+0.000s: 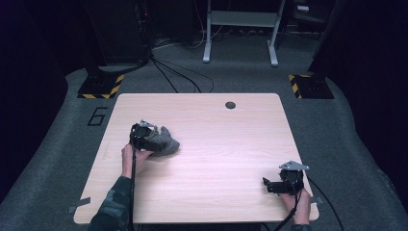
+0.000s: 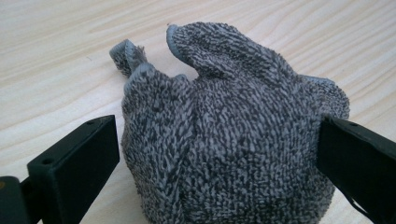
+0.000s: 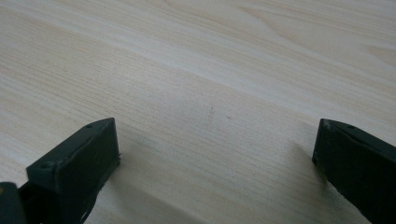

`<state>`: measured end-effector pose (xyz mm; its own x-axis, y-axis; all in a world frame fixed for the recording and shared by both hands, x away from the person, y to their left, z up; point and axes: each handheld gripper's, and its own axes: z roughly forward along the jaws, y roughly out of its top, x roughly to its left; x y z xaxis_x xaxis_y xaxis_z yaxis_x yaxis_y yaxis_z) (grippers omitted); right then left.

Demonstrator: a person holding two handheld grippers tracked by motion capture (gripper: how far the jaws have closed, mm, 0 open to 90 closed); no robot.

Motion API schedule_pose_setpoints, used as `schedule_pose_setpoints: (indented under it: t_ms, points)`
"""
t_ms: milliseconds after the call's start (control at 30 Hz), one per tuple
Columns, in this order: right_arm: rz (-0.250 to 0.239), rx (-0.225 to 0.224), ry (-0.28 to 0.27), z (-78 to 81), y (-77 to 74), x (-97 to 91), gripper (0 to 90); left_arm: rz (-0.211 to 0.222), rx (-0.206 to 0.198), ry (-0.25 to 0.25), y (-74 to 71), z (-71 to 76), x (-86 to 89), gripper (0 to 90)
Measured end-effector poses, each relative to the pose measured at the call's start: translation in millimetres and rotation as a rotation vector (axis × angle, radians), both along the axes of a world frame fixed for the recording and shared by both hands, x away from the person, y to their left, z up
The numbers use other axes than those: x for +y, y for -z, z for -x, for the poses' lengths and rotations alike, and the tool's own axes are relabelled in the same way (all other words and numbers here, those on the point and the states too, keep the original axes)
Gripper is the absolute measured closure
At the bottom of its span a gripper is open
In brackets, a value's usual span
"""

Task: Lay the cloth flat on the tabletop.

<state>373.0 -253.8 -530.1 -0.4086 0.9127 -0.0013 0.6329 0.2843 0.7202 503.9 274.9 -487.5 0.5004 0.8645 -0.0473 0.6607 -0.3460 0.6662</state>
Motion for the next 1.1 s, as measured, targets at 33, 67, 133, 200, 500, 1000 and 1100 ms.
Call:
schedule_pose_setpoints:
  t_ms: [33, 67, 133, 200, 500, 1000, 1100]
  points:
    - [0.000, 0.000, 0.000, 0.0, 0.0, 0.0, 0.0, -0.001, 0.000, 0.002, 0.9, -0.4, -0.5, 0.7]
    - [0.000, 0.000, 0.000, 0.0, 0.0, 0.0, 0.0, 0.000, 0.006, 0.008, 1.6, -0.8, -0.8, 0.7]
    - [0.000, 0.000, 0.000, 0.0, 0.0, 0.0, 0.0, 0.002, 0.010, 0.006, 3.4, -0.7, -2.3, 4.1]
    - [0.000, 0.000, 0.000, 0.0, 0.0, 0.0, 0.0, 0.006, 0.005, 0.008, 4.4, -0.9, -2.9, 8.8]
    - [0.001, 0.000, 0.000, 0.0, 0.0, 0.0, 0.0, 0.034, 0.046, 0.038, 12.0, 0.5, -6.1, 32.2]
    - [0.002, 0.002, 0.000, 0.1, -0.1, 0.1, 0.1, 0.066, -0.012, 0.075, 2.2, 10.0, -8.9, 55.8]
    - [0.001, -0.001, 0.001, 0.1, 0.1, 0.2, 0.1, 0.090, -0.040, 0.074, -3.9, 15.7, -12.1, 55.8]
